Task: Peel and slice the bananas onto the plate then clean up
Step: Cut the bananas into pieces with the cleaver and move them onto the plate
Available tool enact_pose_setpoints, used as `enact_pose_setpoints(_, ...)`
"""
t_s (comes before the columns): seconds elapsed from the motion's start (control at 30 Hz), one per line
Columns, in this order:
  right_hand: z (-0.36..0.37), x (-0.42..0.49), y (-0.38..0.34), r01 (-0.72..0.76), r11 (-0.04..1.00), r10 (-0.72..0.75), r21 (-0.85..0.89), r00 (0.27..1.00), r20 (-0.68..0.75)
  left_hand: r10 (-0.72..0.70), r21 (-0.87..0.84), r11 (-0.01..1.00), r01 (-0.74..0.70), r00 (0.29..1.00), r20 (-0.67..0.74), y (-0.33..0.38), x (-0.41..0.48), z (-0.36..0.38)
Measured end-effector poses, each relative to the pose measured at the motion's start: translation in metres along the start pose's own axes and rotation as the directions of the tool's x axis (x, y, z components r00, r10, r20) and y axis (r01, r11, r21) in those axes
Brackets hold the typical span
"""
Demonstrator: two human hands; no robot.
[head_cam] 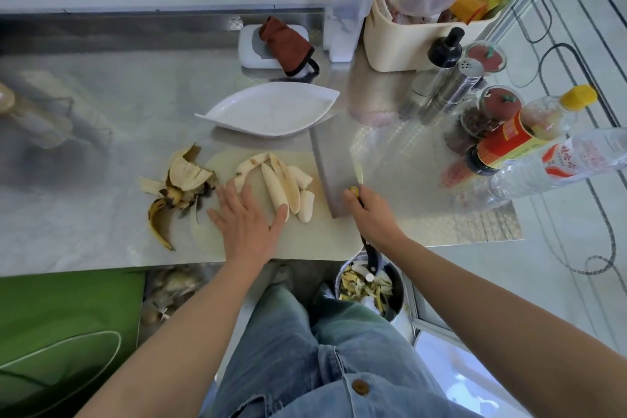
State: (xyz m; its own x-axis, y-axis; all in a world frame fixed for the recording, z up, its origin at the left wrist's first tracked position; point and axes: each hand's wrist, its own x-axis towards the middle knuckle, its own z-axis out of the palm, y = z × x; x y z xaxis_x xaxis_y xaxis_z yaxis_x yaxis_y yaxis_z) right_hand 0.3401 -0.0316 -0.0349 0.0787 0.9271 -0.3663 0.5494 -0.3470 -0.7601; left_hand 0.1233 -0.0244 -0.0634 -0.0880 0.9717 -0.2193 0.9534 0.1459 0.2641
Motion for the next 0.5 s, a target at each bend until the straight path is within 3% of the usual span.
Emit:
enact_pose_setpoints(0.1, -0.001, 0.003, 0.003, 0.015, 0.997, -0.013, -0.073, 1.0, 0.028, 0.001, -0.016, 1.0, 0.0, 0.995, 0.104, -0.002, -0.007, 0.008)
enact_pose_setpoints(0.33, -0.01, 0.02, 0.001, 0.008, 0.988, -0.007, -0.156, 1.0, 0.007, -0.011, -0.073, 0.997, 0.023, 0.987, 0.163, 0.008, -0.015, 0.006)
enact_pose_setpoints(0.43, -0.014, 0.023, -0.002, 0.002, 0.987, -0.001, -0.159, 1.0, 0.005, -0.045, -0.001, 0.999, 0.045, 0.993, 0.112, 0.014, -0.02, 0.006)
enact_pose_setpoints(0.5, -0.013, 0.022, -0.001, 0.01, 0.989, -0.013, -0.145, 1.0, -0.015, 0.018, 0.02, 1.0, -0.018, 0.999, -0.026, 0.021, -0.019, 0.002)
